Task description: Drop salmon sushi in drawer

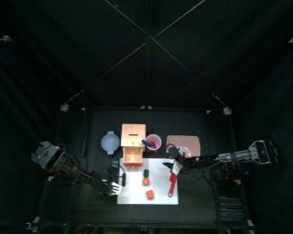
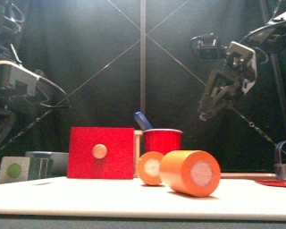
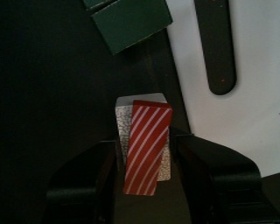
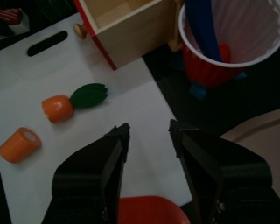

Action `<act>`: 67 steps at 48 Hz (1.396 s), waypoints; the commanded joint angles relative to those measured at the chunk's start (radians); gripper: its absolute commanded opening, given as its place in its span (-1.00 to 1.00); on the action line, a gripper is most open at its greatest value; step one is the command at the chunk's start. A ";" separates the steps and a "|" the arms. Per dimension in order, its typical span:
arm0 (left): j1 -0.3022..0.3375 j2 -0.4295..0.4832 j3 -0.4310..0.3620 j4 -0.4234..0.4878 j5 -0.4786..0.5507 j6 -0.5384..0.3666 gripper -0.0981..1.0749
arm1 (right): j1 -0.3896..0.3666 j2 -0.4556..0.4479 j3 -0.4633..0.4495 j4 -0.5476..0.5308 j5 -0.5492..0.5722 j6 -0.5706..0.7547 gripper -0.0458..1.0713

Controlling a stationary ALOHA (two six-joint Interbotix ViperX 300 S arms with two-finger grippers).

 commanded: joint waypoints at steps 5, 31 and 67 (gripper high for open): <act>0.003 -0.032 -0.011 -0.002 0.025 0.020 0.37 | 0.000 -0.009 -0.006 0.000 -0.005 -0.002 0.50; 0.376 -0.433 -0.061 0.135 0.207 0.867 0.36 | -0.006 -0.017 -0.005 0.003 -0.003 0.009 0.49; 0.635 -0.169 -0.247 -0.051 -0.017 1.773 0.37 | -0.025 -0.018 -0.008 0.118 0.011 0.002 0.49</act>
